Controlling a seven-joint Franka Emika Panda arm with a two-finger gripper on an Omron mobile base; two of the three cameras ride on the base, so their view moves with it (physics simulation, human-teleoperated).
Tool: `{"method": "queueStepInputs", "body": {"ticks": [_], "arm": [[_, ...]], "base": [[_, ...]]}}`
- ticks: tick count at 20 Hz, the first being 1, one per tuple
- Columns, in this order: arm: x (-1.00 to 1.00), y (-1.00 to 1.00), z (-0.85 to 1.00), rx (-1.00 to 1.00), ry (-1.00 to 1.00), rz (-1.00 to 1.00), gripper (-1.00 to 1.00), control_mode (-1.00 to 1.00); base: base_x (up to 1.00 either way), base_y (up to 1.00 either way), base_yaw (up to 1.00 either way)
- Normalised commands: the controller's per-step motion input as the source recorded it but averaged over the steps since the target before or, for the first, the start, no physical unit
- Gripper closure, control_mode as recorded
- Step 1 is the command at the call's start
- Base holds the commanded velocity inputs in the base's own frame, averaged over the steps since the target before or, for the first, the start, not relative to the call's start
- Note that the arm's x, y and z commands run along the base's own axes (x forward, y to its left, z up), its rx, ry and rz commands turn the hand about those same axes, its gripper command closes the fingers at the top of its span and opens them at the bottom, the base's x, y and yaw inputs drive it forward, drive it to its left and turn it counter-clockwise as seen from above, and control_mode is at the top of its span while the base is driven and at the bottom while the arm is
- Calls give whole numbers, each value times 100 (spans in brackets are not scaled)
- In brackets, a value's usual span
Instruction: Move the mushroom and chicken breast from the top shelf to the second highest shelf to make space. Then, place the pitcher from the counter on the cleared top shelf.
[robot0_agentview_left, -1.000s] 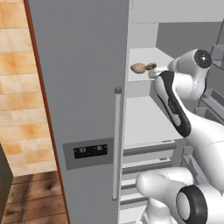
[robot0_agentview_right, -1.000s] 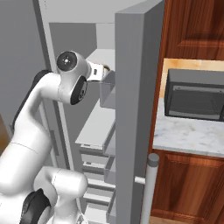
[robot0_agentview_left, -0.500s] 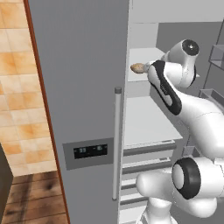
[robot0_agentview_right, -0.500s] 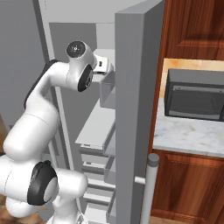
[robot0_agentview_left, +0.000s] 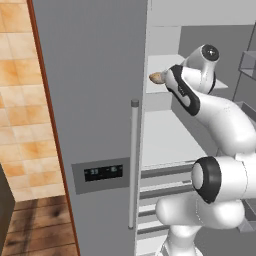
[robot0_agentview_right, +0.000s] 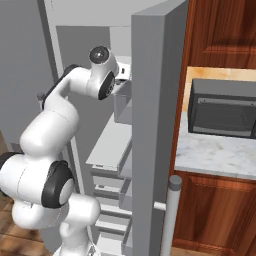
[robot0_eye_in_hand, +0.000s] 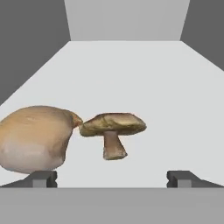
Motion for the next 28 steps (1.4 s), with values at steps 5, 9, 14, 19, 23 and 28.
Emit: {"method": "queueStepInputs", "body": {"ticks": [5,9,14,19,23,28], "arm": [[47,-10,-24,0,2,4,-100,-100],[46,-1,-18,0,5,3,-100,-100],[45,0,-13,0,5,2,-100,-100],[29,0,-30,-1,7,1,100,-100],[6,3,-45,-3,2,2,100,-100],[-3,0,-31,0,-10,0,100,-100]], "base": [[0,0,0],[0,0,0],[0,0,0],[0,0,0],[0,0,0],[0,0,0]]}}
